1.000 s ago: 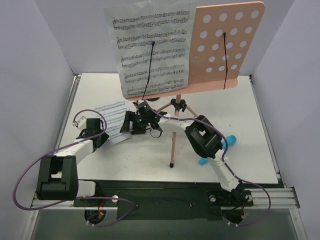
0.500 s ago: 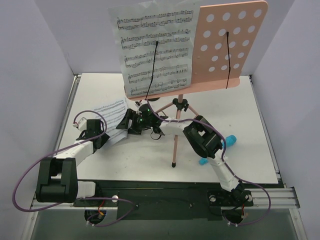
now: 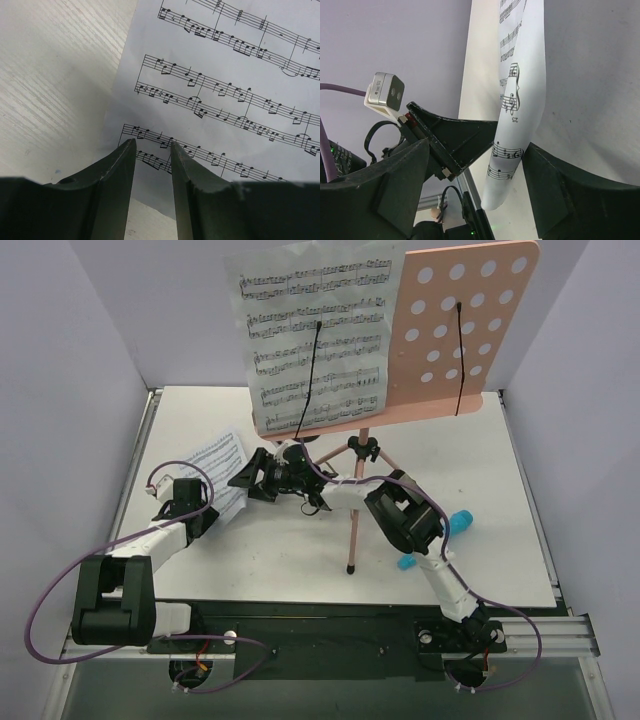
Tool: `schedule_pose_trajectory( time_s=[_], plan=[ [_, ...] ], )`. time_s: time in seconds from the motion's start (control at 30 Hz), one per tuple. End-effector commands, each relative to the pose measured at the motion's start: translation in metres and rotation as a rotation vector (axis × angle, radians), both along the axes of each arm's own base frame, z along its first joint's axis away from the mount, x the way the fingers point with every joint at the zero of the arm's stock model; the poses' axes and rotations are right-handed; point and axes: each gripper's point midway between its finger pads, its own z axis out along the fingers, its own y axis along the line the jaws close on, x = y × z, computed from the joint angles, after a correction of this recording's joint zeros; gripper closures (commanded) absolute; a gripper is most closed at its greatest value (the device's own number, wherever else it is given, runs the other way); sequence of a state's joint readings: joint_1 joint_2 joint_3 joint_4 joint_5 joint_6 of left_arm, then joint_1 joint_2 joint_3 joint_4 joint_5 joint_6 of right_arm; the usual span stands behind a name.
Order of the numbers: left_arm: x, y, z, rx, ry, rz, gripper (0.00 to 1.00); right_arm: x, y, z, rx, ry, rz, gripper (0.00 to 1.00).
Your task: Set up the instrument practice props
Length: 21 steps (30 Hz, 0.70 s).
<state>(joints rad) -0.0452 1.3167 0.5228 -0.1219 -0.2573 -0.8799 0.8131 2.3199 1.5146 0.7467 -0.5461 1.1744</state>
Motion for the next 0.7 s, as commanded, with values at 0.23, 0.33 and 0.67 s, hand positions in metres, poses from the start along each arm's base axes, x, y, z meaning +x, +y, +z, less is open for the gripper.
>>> schedule_pose_trajectory(
  time_s=[0.23, 0.33, 0.67],
  plan=[
    [-0.011, -0.005, -0.011, -0.015, 0.054, -0.016, 0.56, 0.008, 0.008, 0.034, 0.167, -0.073, 0.049, 0.32],
    [-0.011, -0.005, -0.012, -0.016, 0.055, -0.016, 0.56, 0.007, 0.01, 0.045, 0.207, -0.09, 0.06, 0.32],
    [-0.01, -0.006, -0.013, -0.02, 0.06, -0.019, 0.56, 0.0, 0.01, 0.073, 0.222, -0.151, 0.096, 0.32]
  ],
)
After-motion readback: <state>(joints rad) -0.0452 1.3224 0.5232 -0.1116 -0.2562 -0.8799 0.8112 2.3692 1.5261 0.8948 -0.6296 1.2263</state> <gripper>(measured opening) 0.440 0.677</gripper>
